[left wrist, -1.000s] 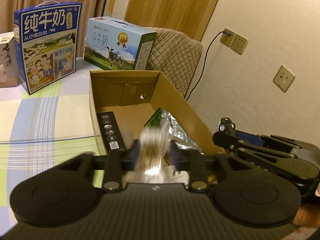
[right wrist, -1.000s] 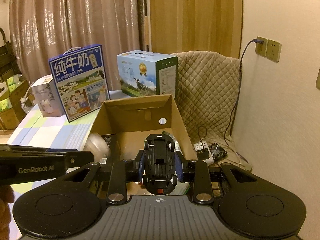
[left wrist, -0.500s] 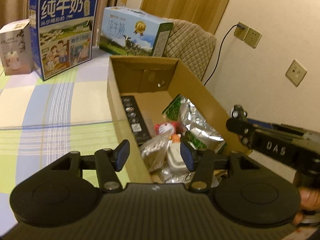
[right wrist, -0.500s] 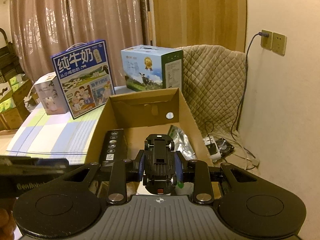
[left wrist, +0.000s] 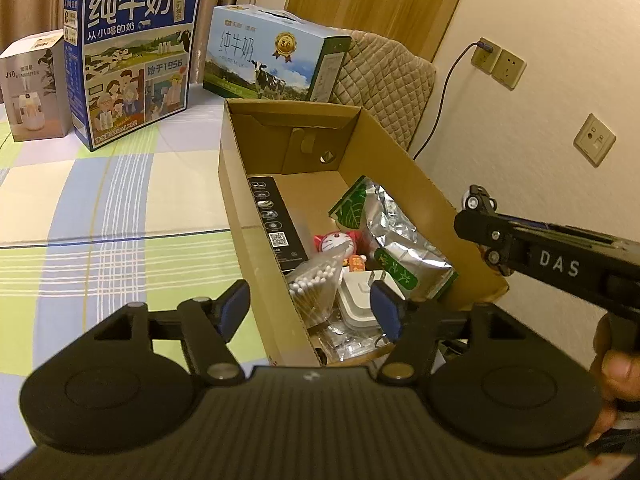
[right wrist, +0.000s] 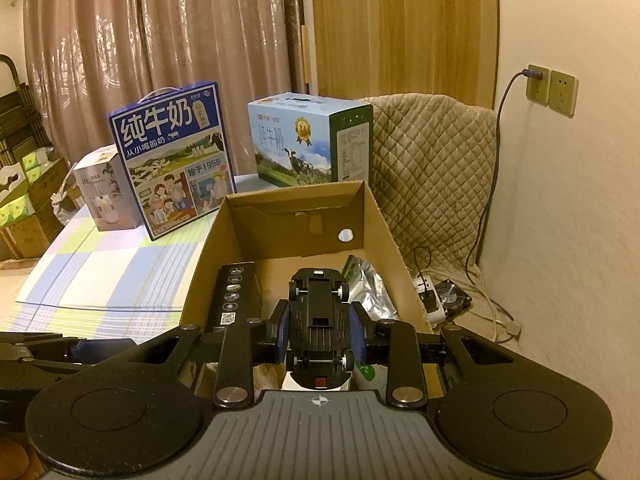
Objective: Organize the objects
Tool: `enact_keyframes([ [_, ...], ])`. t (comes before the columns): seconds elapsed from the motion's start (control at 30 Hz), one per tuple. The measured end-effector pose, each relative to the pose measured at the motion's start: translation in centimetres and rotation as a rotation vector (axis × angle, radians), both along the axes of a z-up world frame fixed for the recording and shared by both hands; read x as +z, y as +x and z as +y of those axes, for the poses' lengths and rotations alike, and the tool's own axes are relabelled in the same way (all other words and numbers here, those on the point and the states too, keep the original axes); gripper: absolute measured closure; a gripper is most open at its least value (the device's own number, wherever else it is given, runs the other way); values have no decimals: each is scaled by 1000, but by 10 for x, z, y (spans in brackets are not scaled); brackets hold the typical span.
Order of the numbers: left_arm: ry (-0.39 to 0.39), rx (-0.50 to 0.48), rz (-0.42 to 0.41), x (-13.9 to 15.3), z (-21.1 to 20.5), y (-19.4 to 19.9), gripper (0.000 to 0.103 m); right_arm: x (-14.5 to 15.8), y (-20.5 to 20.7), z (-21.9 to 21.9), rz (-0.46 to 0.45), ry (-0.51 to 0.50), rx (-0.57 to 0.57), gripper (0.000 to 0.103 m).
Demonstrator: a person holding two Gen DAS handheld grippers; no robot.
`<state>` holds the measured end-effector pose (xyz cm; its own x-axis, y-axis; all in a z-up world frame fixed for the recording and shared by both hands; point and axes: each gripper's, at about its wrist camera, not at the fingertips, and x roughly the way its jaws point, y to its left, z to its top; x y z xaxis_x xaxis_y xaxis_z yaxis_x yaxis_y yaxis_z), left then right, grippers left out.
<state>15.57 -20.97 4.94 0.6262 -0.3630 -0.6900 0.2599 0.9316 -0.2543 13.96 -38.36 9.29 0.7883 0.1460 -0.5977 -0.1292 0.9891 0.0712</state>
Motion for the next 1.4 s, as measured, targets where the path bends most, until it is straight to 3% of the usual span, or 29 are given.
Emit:
enact_keyframes([
  [0.27, 12, 22, -2, -4, 8, 4, 30, 0, 15, 2, -10, 37, 4, 75],
  [0.33, 17, 33, -3, -5, 13, 4, 27, 0, 23, -1, -12, 87, 8, 62],
  [0.37, 19, 39, -3, -6, 15, 3, 27, 1, 25, -2, -19, 100, -2, 42],
  [0.4, 20, 45, -2, -7, 18, 2, 25, 3, 26, -3, -38, 107, -9, 38],
  [0.83, 18, 95, -32, -1, 33, -36, 2, 8, -6, -15, -10, 142, -62, 38],
  [1.17, 53, 127, -88, 21, 36, -81, 1, 19, -54, -10, -2, 136, -55, 38],
  [1.4, 60, 126, -68, 29, 40, -111, 1, 27, -89, 5, 10, 81, -8, 38],
])
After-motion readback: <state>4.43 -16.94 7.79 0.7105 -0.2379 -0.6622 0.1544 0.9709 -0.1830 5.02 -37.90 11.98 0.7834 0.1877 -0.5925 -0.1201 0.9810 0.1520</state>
